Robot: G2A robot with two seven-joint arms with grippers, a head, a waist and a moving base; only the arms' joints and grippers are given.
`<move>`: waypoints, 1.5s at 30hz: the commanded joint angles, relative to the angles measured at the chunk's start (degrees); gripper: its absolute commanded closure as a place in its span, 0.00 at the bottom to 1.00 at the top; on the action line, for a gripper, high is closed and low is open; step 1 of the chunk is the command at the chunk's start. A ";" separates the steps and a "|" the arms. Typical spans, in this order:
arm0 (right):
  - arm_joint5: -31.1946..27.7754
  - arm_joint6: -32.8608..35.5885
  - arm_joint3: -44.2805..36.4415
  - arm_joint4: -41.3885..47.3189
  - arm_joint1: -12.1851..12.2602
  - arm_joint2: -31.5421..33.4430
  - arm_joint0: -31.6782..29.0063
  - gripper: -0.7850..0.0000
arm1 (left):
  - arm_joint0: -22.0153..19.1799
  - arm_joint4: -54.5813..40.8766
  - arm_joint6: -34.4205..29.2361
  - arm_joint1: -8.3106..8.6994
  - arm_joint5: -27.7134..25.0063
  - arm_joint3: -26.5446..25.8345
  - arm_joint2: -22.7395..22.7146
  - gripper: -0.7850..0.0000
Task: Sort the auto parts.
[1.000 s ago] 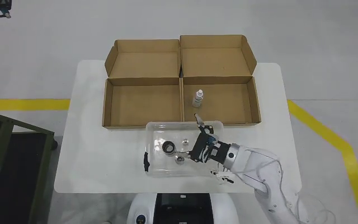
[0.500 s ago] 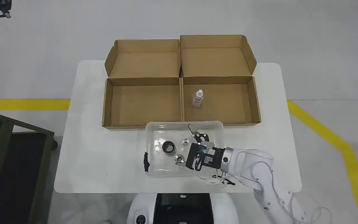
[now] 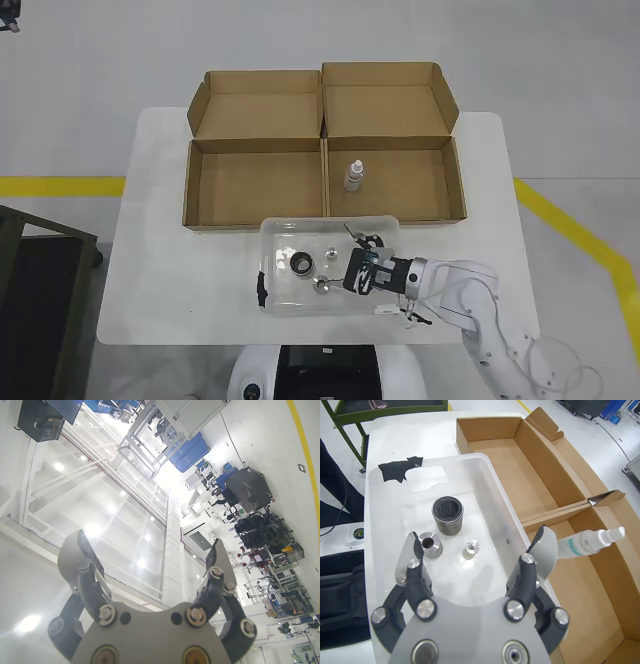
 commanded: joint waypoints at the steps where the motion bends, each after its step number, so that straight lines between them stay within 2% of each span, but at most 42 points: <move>1: 0.34 0.37 1.08 0.00 0.01 -0.46 0.48 0.16 | 0.00 0.00 0.00 0.00 0.00 0.00 0.00 0.00; 9: 1.82 1.78 5.75 0.48 -0.14 -2.45 2.83 0.20 | 0.00 0.00 0.00 0.00 0.00 0.00 0.00 0.00; 14: 3.43 1.40 7.65 0.51 -0.28 -3.88 3.83 0.33 | 0.00 0.00 0.00 0.00 0.00 0.00 0.00 0.00; 17: 3.79 1.36 8.81 0.38 -0.35 -4.72 4.42 0.33 | 0.00 0.00 0.00 0.00 0.00 0.00 0.00 0.00; 19: 3.98 1.54 9.77 0.28 -0.42 -5.36 5.04 0.28 | 0.00 0.00 0.00 0.00 0.00 0.00 0.00 0.00; 28: 5.81 1.09 13.91 1.13 -0.94 -7.92 8.04 0.50 | 0.00 0.00 0.00 0.00 0.00 0.00 0.00 0.00; 38: 6.59 1.10 16.79 1.08 -1.16 -9.60 9.61 0.57 | 0.00 0.00 0.00 0.00 0.00 0.00 0.00 0.00; 45: 6.68 1.64 15.10 1.08 -1.01 -9.80 9.29 0.81 | 0.00 0.00 0.00 0.00 0.00 0.00 0.00 0.00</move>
